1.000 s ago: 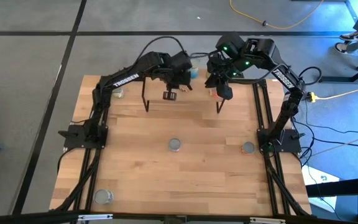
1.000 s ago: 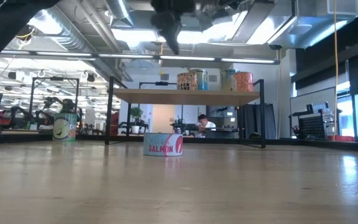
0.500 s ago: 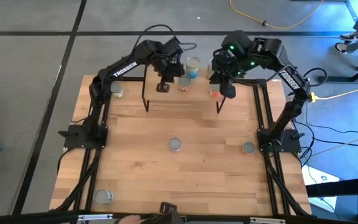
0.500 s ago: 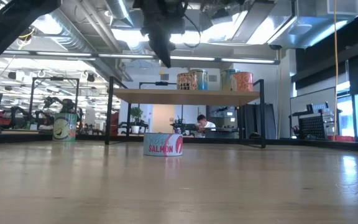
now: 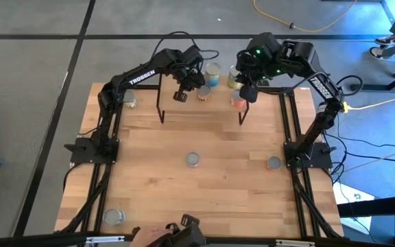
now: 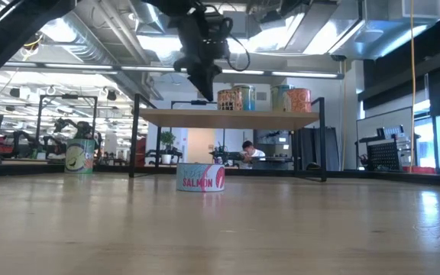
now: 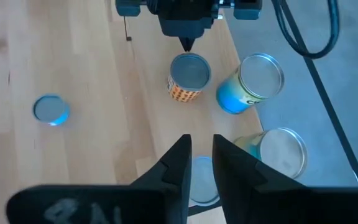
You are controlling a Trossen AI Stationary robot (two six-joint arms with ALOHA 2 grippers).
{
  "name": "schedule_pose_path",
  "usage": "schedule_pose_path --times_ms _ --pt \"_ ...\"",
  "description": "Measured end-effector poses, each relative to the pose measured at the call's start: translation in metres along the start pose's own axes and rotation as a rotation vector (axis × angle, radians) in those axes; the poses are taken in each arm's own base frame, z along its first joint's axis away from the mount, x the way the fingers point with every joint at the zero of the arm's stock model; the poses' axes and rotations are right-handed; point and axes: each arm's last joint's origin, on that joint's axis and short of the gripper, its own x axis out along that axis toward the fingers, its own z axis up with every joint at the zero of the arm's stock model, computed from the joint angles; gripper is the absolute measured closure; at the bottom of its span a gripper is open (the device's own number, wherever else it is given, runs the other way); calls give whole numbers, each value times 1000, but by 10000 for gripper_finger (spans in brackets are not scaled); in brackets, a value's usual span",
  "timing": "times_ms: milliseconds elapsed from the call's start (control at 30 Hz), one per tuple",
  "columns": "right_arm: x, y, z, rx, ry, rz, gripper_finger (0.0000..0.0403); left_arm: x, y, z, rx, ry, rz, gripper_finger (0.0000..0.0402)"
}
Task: Pick and place cans onto a shelf
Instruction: Put the canned black beans on the shelf
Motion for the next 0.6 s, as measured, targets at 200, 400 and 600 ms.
schedule_pose_path --times_ms 200,400,600 --pt "0 0 -1 -2 6 1 336 -1 2 -1 21 -5 12 401" --pt "0 0 -1 -17 7 1 336 0 4 4 29 -40 38 401" --pt "0 0 -1 -32 8 1 336 1 -4 14 54 -47 33 401"
